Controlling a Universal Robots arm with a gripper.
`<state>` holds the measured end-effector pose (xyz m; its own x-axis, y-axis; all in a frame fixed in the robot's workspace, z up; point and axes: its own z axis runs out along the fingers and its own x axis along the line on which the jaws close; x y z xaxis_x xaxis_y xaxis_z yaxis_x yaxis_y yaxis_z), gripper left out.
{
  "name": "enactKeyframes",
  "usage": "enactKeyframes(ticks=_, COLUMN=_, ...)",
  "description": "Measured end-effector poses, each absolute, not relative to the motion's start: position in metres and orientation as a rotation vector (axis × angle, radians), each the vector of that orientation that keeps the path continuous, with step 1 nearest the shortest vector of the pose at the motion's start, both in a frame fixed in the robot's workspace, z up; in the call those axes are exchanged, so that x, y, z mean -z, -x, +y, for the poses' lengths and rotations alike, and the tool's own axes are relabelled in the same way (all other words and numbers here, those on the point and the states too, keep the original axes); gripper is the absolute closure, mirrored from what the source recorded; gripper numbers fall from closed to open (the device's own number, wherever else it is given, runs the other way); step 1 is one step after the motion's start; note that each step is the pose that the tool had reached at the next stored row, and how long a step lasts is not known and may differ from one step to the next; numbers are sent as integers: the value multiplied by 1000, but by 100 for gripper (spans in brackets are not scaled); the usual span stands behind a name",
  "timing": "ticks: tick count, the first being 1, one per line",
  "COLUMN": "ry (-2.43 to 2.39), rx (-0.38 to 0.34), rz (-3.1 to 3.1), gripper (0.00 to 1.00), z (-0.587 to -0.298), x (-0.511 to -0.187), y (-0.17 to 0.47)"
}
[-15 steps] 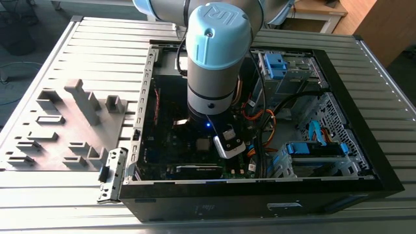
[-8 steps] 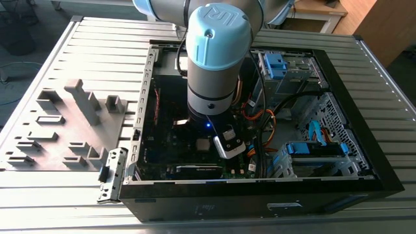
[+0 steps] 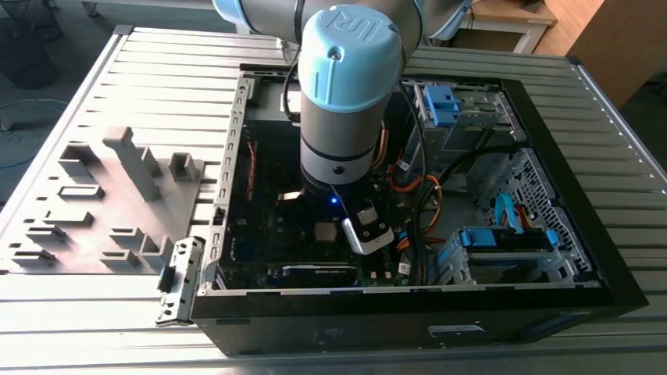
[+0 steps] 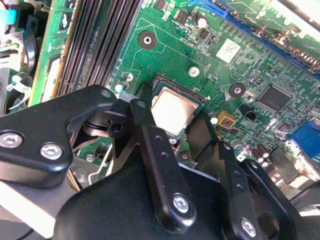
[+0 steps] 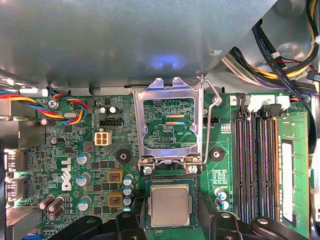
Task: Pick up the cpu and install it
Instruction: 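Place the cpu into insertion slot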
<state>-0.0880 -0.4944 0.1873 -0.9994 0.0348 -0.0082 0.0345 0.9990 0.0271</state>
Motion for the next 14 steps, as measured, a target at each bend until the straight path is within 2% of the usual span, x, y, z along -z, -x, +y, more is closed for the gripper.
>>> enactKeyframes(ticks=14, ry=-54, rx=-42, rz=3132, gripper=46, z=-494, x=-188, y=86)
